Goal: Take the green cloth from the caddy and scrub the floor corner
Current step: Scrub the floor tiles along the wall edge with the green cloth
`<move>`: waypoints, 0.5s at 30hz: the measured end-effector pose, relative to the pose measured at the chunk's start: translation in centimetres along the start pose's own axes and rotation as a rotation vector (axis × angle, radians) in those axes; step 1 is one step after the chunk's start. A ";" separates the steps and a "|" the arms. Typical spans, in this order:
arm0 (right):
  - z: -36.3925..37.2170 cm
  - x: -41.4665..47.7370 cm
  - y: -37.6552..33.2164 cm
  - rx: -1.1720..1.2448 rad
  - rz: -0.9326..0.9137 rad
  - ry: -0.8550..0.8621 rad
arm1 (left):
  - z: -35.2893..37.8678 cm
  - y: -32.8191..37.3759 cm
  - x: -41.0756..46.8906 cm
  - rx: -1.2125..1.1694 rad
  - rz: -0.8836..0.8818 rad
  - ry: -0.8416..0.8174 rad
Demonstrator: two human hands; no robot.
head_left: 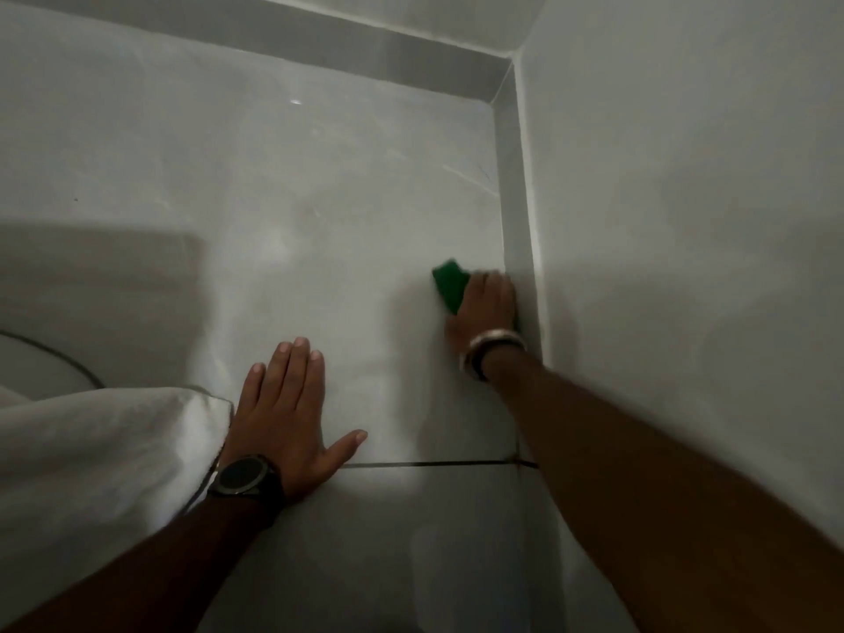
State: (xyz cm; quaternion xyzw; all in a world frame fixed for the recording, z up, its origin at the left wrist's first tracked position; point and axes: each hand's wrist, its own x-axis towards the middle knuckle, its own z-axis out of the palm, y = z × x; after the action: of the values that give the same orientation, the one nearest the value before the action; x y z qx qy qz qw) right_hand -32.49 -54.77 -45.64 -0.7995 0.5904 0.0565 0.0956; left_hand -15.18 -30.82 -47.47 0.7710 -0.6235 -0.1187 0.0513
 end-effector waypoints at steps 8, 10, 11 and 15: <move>-1.5 2.9 -0.6 -0.028 -0.067 0.016 | -0.1 -0.2 0.1 -0.003 -0.001 -0.006; -0.2 -0.7 -0.2 0.011 -0.067 0.070 | -0.3 -0.3 0.2 0.004 -0.003 -0.018; 0.5 -3.0 0.0 0.059 -0.034 0.093 | -0.3 -0.2 0.2 0.006 -0.005 -0.022; 2.8 -15.0 1.4 0.177 0.010 0.140 | -0.6 0.2 0.1 0.016 -0.019 -0.046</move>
State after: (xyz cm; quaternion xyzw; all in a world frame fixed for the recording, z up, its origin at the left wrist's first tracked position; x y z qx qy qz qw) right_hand -38.20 -40.59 -45.44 -0.7869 0.6024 -0.0514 0.1239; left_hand -15.18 -30.99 -46.82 0.7745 -0.6180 -0.1317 0.0296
